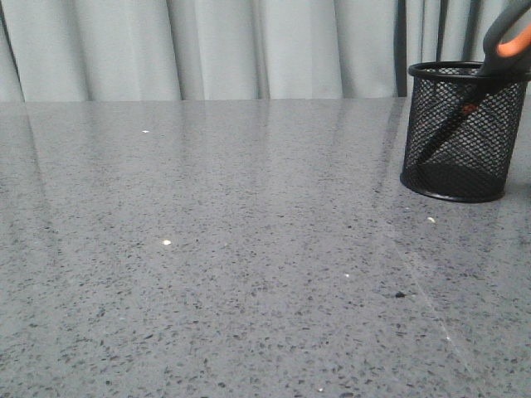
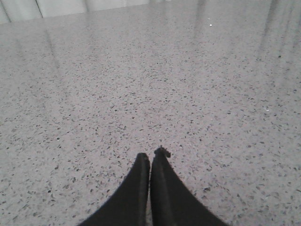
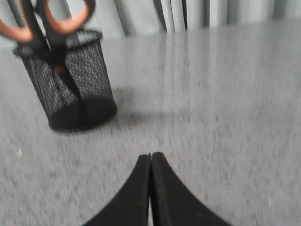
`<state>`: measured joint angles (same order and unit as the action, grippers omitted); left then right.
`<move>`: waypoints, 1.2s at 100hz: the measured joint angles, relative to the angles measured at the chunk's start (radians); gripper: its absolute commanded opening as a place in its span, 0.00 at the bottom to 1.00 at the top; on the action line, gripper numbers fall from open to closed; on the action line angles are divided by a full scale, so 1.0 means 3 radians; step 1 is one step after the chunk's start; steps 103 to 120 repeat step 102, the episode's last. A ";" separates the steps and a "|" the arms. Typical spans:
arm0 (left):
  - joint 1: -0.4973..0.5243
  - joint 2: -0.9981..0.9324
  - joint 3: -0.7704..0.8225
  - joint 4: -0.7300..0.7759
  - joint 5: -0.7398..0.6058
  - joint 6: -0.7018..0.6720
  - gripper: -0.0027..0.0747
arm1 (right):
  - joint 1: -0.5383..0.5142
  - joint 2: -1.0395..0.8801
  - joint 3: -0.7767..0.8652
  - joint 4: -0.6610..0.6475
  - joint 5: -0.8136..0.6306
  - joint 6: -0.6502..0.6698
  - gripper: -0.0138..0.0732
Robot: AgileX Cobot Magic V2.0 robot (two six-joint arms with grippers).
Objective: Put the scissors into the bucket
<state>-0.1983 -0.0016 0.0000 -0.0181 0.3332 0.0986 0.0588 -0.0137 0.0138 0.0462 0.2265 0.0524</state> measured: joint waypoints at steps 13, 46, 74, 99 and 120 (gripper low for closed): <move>0.0000 0.0000 0.0000 0.0000 0.0002 0.0000 0.01 | -0.0007 0.0000 0.0000 -0.0007 0.0316 0.0004 0.09; 0.0000 0.0000 0.0000 0.0000 0.0002 0.0000 0.01 | -0.0007 0.0000 0.0000 -0.0007 0.0316 0.0014 0.09; 0.0000 0.0000 0.0000 0.0000 0.0002 0.0000 0.01 | -0.0007 0.0000 0.0000 -0.0007 0.0316 0.0014 0.09; 0.0000 0.0000 0.0000 0.0000 0.0002 0.0000 0.01 | -0.0007 0.0000 0.0000 -0.0007 0.0316 0.0014 0.09; 0.0000 0.0000 0.0000 0.0000 0.0002 0.0000 0.01 | -0.0007 0.0000 0.0000 -0.0007 0.0316 0.0014 0.09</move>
